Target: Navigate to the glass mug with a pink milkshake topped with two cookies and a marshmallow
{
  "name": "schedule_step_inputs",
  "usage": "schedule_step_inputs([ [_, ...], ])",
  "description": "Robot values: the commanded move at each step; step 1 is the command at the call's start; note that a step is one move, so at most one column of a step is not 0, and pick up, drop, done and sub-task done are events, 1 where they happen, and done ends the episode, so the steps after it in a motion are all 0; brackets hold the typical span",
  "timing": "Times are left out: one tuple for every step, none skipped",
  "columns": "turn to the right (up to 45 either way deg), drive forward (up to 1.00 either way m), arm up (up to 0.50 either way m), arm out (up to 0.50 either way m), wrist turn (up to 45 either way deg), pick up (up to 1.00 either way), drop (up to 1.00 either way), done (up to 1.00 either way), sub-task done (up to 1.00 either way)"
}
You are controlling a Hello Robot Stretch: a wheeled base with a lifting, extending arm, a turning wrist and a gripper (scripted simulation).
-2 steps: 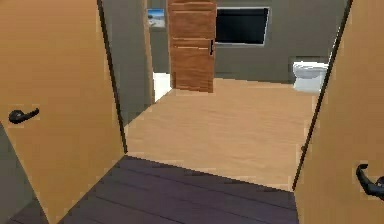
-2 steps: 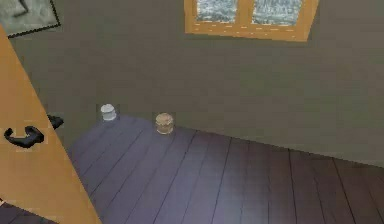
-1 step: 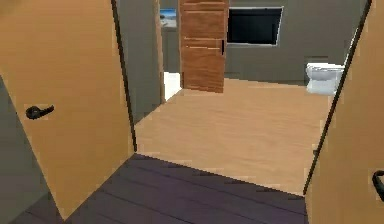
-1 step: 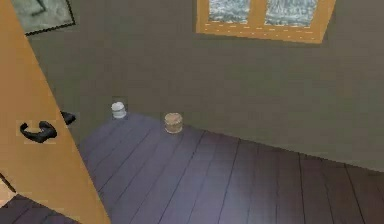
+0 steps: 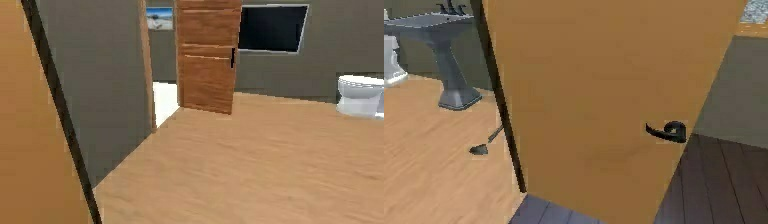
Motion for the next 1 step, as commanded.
schedule_step_inputs([
  [0.0, 1.00, 0.00, 0.00, 0.0, 0.00, 0.00, 0.00, 0.00],
])
